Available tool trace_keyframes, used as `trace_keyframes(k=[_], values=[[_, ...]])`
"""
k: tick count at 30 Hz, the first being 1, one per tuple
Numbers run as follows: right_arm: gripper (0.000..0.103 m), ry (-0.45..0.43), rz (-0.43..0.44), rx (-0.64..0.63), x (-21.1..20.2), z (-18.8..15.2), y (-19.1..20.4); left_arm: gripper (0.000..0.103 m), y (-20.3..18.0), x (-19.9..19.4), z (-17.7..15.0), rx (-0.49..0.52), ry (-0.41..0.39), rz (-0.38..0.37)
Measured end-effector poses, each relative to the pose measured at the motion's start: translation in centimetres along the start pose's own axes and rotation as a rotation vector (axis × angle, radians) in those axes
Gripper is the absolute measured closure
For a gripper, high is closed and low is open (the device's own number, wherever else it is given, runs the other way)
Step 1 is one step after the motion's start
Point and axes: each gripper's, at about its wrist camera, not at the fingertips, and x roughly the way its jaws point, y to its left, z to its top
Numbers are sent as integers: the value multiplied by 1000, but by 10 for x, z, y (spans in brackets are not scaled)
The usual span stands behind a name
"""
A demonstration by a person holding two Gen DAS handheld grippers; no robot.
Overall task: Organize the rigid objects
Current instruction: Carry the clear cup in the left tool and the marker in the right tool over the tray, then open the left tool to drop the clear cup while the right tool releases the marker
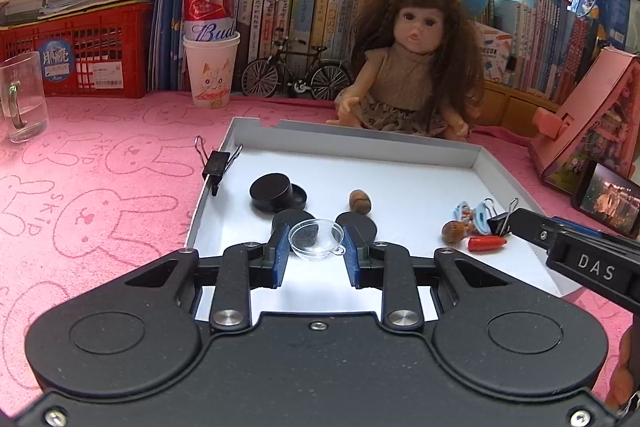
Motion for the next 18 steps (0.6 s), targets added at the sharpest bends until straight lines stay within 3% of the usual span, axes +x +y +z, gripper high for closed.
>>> trace_keyframes(k=[8,12,18], values=[[54,43,6,-14,11,-1,2,76,0,9,-3,13,22,13],[54,123,59,34,21,9,-9,76,-1,15,-2,40,48,14],[54,205,72,48,35,17,-24,76,2,26,1,42,86,4]])
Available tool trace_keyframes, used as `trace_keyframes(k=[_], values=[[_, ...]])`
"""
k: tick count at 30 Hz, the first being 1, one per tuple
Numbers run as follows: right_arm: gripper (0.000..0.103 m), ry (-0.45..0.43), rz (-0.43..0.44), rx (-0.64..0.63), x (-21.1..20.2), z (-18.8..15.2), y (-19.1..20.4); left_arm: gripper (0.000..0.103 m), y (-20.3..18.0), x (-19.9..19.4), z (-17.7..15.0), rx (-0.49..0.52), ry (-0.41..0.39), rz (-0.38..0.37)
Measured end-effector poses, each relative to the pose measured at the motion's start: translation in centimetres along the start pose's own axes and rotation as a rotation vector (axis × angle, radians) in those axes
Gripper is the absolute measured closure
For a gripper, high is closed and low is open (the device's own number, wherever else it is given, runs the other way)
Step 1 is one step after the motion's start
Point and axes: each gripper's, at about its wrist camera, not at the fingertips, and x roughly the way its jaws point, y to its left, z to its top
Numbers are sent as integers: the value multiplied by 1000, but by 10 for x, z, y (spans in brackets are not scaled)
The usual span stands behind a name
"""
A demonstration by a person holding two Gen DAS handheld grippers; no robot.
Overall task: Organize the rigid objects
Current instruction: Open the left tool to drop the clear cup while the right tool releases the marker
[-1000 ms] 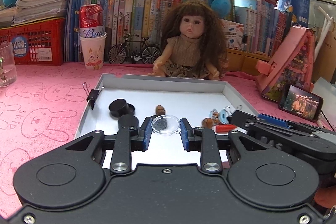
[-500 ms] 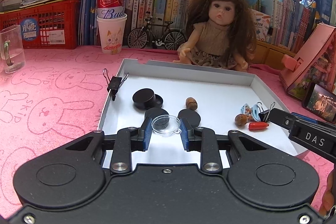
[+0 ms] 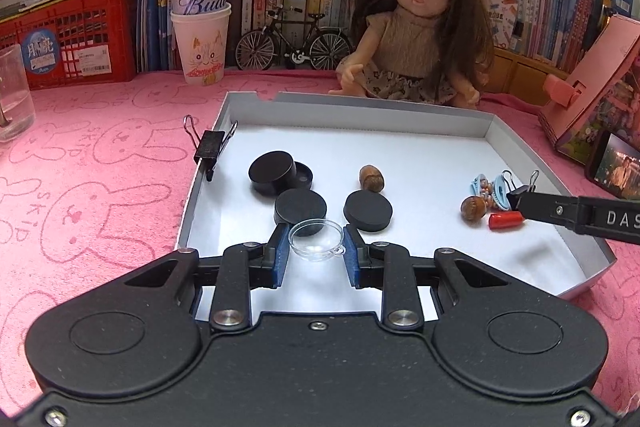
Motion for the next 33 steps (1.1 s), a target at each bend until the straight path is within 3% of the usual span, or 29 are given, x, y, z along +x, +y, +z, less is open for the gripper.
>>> trace_keyframes(k=[8,33], values=[[54,51,4,-23,13,-3,1,76,-4,8,5,15,-5,10],[50,-23,-86,-94,30,-4,15,75,-8,27,13,39,-44,84]])
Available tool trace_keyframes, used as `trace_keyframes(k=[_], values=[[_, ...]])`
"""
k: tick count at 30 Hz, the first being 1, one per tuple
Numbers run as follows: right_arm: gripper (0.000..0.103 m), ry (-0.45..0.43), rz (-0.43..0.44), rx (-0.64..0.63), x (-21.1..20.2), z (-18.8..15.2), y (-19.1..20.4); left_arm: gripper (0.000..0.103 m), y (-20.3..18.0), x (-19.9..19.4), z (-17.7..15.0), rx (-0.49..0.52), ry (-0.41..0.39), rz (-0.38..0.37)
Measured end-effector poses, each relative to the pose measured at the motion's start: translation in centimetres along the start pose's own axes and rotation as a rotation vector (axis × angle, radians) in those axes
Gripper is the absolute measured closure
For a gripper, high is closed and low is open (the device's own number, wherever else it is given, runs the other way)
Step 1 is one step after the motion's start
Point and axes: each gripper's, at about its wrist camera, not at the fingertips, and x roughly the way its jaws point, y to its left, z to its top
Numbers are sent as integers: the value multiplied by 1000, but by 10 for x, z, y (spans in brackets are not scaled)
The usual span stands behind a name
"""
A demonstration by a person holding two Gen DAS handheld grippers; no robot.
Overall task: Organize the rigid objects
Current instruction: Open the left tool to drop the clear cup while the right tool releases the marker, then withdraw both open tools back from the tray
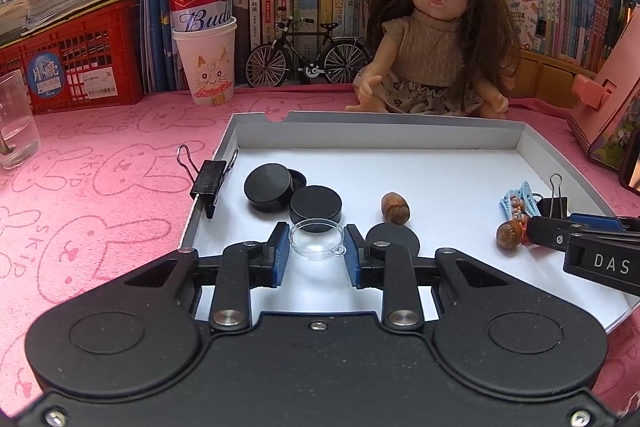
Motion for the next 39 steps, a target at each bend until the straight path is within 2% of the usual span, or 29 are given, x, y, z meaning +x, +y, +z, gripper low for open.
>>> trace_keyframes(k=[4,6,8,12,14,17,18,19,28,35,39], values=[[49,-9,-11,-22,0,-3,2,75,0,-1,-1,-1,-2,-1],[43,-12,-17,-33,0,-4,4,73,0,-1,-1,0,-3,0],[40,-16,-19,-37,-1,-4,5,67,0,-1,-1,0,-5,1],[35,-18,-19,-42,0,-5,8,63,-3,-3,-2,9,-6,4],[29,-20,-16,-49,-1,-7,11,60,-4,-4,-2,16,-8,-1],[22,-18,-7,-51,-2,-10,15,46,-8,-8,-4,37,-12,-2],[20,-16,-1,-46,-2,-9,16,38,-9,-9,-5,41,-9,5],[19,-15,3,-41,-3,-9,16,36,-9,-10,-6,41,-5,7],[17,-24,11,13,-15,-9,7,30,-5,-26,-6,28,-20,3],[14,-55,12,7,-32,-10,7,26,-8,-45,-6,36,-40,-8],[7,-72,-4,2,-42,-13,8,25,-8,-57,-7,36,-58,-18]])
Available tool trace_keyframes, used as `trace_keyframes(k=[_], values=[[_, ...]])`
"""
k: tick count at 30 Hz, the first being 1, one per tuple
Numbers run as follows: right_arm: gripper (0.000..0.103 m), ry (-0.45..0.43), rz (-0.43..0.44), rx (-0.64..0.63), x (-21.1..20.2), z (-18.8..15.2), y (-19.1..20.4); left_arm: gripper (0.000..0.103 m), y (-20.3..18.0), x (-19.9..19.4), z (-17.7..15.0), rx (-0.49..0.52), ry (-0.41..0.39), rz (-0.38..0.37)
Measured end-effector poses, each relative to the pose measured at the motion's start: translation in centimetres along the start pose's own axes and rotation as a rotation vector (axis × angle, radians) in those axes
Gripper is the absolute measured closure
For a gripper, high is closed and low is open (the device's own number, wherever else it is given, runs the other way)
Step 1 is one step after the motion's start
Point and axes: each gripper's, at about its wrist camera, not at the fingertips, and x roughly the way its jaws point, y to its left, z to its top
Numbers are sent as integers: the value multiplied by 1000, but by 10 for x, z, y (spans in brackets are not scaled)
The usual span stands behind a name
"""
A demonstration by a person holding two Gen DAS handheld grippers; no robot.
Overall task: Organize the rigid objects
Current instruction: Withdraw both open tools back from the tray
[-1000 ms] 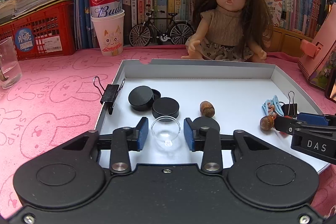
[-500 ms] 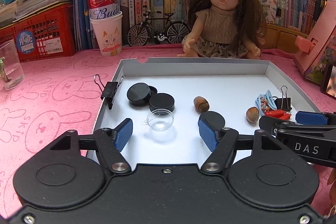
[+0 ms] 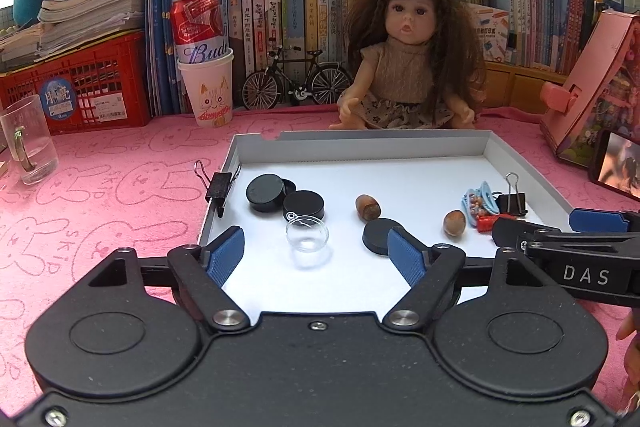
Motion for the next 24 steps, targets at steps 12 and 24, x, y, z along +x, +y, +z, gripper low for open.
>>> trace_keyframes(k=[12,24], values=[[2,-41,-10,-34,-28,-11,3,22,3,-34,-11,-23,-26,-42],[1,-69,3,-46,-51,-22,2,21,3,-60,-28,-29,-51,-63]])
